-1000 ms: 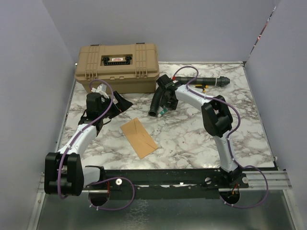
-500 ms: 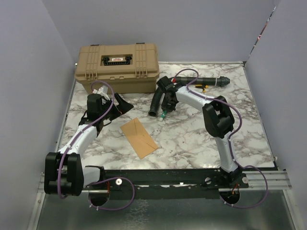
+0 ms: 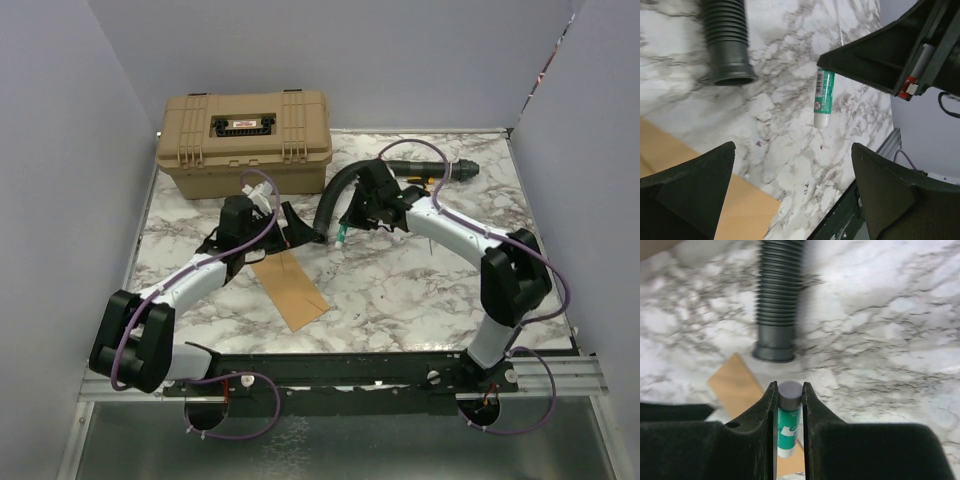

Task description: Place the letter into the envelope and seal it

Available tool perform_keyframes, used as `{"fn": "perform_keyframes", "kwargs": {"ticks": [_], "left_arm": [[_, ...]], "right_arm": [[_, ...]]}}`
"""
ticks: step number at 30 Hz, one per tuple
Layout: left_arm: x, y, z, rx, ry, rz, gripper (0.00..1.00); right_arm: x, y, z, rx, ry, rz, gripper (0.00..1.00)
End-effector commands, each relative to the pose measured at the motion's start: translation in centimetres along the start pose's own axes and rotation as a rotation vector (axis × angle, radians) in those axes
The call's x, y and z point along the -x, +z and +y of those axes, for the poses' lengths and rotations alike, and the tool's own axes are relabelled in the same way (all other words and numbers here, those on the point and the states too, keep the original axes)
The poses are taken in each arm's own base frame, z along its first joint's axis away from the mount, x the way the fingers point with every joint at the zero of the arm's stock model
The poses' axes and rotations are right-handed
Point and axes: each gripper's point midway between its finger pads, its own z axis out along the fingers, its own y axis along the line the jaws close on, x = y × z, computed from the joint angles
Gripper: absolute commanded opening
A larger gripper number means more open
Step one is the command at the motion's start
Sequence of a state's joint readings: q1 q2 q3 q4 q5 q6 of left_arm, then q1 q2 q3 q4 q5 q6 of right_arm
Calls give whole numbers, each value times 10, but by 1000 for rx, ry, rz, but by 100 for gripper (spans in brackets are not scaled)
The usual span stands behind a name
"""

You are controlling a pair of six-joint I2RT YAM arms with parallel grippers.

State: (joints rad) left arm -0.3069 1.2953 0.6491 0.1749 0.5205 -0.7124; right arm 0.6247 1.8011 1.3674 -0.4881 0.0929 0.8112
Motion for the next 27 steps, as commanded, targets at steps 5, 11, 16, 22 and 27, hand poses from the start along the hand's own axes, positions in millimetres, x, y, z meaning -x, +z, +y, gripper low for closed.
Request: {"fn": "perform_keyframes", "kwargs": {"ticks": [5, 11, 16, 22, 27], "left_arm": [[11, 30, -65, -179, 72, -5, 93], [10, 31, -78, -250, 45, 17, 69], [2, 38, -73, -247, 18, 50, 56], [-2, 44, -75, -274, 18, 91, 23], [-4, 42, -77, -296, 54, 105, 0]], "right_arm": [[8, -51, 64, 393, -71, -40, 6], [10, -67, 72, 466, -84, -67, 5], [11, -72, 81, 510, -105, -66, 5], [11, -69, 83, 518, -116, -51, 6], [17, -71, 82, 517, -125, -63, 11]]}}
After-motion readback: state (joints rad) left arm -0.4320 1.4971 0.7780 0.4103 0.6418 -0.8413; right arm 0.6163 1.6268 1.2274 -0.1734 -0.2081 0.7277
